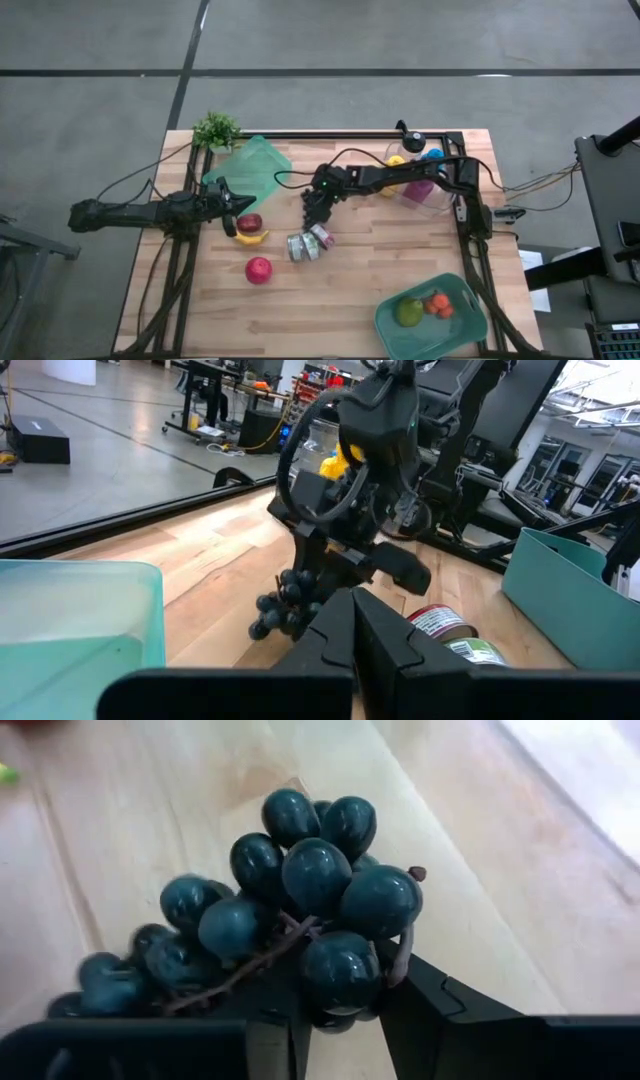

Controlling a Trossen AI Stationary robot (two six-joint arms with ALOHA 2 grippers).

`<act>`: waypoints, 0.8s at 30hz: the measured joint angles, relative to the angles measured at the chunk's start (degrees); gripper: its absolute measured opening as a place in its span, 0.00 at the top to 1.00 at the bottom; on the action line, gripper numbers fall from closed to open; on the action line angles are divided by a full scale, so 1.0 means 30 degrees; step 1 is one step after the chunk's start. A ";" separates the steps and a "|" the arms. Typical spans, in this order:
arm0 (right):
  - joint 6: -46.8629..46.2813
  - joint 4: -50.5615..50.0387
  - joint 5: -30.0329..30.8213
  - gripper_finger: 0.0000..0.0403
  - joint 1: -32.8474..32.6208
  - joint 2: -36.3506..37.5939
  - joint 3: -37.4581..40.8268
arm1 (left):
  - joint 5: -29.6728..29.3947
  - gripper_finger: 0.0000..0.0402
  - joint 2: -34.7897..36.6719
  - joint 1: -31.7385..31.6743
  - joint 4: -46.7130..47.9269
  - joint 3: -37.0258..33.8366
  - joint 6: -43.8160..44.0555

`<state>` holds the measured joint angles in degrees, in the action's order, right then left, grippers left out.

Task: Pick & Place Food Item
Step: Put the black grapes into the dark green bin

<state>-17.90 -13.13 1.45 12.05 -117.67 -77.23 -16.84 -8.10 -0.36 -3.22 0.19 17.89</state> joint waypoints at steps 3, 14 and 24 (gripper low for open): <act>0.0072 0.0007 0.0008 0.79 0.0000 0.0353 0.0000 | 0.0000 1.00 0.0000 0.0007 -0.0001 0.0000 0.0000; 0.0178 0.0031 0.0073 0.79 -0.0015 0.1812 0.0000 | 0.0000 1.00 0.0004 0.0000 0.0003 0.0004 0.0004; 0.0185 0.0071 0.0073 0.79 -0.0128 0.3082 0.0000 | 0.0002 1.00 0.0000 0.0007 0.0006 0.0001 0.0000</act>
<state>-17.34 -12.91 1.67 11.67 -108.43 -77.23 -16.84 -8.10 -0.34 -3.20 0.19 17.89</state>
